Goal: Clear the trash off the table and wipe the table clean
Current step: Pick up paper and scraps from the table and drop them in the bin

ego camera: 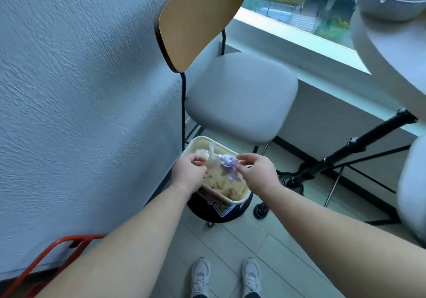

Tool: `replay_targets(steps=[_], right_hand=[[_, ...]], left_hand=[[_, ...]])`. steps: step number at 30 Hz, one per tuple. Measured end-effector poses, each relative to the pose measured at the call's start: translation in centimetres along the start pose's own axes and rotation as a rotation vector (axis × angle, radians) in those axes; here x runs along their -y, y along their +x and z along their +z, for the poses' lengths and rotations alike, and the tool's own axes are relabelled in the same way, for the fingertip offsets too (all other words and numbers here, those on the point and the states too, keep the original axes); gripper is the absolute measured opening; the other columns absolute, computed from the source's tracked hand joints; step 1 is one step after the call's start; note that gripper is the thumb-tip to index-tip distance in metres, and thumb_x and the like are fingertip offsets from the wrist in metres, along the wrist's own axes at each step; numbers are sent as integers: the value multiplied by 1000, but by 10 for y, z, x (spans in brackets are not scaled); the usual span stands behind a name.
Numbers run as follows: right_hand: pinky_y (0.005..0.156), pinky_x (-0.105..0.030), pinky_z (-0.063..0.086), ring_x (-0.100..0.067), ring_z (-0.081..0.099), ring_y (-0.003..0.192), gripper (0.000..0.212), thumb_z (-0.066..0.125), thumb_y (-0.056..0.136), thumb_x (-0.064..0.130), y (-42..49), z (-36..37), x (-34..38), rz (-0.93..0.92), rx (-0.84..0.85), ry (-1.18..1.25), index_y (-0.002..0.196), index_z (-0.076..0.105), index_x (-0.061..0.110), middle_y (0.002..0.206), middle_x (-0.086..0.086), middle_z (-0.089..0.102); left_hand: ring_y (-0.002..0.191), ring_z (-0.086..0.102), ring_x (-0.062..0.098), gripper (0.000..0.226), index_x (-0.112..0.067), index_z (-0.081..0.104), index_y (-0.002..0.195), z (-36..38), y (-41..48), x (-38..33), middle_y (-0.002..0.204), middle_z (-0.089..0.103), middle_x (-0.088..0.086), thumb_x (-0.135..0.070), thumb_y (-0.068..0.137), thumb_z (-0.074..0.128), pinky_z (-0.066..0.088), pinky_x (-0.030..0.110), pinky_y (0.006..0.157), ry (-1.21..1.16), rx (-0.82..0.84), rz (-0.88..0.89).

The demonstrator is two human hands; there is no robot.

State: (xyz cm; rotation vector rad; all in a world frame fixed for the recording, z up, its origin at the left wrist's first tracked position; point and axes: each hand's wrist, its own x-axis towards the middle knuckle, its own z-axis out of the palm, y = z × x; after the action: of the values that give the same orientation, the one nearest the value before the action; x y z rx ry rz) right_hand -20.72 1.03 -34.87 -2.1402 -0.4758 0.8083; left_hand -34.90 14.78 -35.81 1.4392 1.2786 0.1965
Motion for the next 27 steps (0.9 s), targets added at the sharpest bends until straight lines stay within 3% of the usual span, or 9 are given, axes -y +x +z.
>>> replay_targets(steps=[3,6,10,14,17,21,27], right_hand=[[52,-22,44,-8,57,56,20,64,100,15,-1,4,-9,20,35,-48,108,76,28,92,9,72],[55,-22,46,-8,60,61,18,63,100,14,-1,5,-6,25,40,-71,103,78,24,87,8,72],[57,-21,48,-11,67,70,18,63,101,14,-1,3,7,13,41,-71,100,78,24,87,10,73],[56,-25,52,-13,66,65,18,62,100,14,-2,-1,22,-3,22,-39,96,77,24,83,7,74],[68,-32,59,-14,69,72,18,64,98,16,-5,-8,40,-29,-5,-32,91,76,27,82,11,73],[81,-32,58,-12,68,86,16,63,98,19,-12,-23,71,-87,-47,-30,97,77,25,89,13,72],[57,-25,44,-11,52,48,22,60,93,15,-31,-66,129,-115,-133,44,98,77,27,69,5,67]], left_hand=[[76,74,26,19,-21,74,81,-5,5,12,80,77,2,-3,77,68,65,50,82,57,7,6],[72,74,25,17,-19,73,77,-10,5,12,71,76,3,-5,83,65,64,55,79,66,-8,21],[66,70,22,21,-19,74,73,-14,6,3,70,77,3,-12,89,62,63,51,80,71,-29,49],[67,72,24,22,-20,74,74,-21,4,-14,70,76,-1,-20,91,60,64,50,82,79,-43,90],[78,75,30,22,-20,72,73,-34,-3,-40,74,76,-2,-24,92,61,62,39,73,129,-73,150],[81,71,19,17,-23,73,78,-53,-12,-73,77,75,-6,-30,90,63,59,35,77,188,-146,243],[78,67,22,13,-20,71,79,-69,-37,-138,77,73,-1,-18,88,62,53,32,67,199,-157,359]])
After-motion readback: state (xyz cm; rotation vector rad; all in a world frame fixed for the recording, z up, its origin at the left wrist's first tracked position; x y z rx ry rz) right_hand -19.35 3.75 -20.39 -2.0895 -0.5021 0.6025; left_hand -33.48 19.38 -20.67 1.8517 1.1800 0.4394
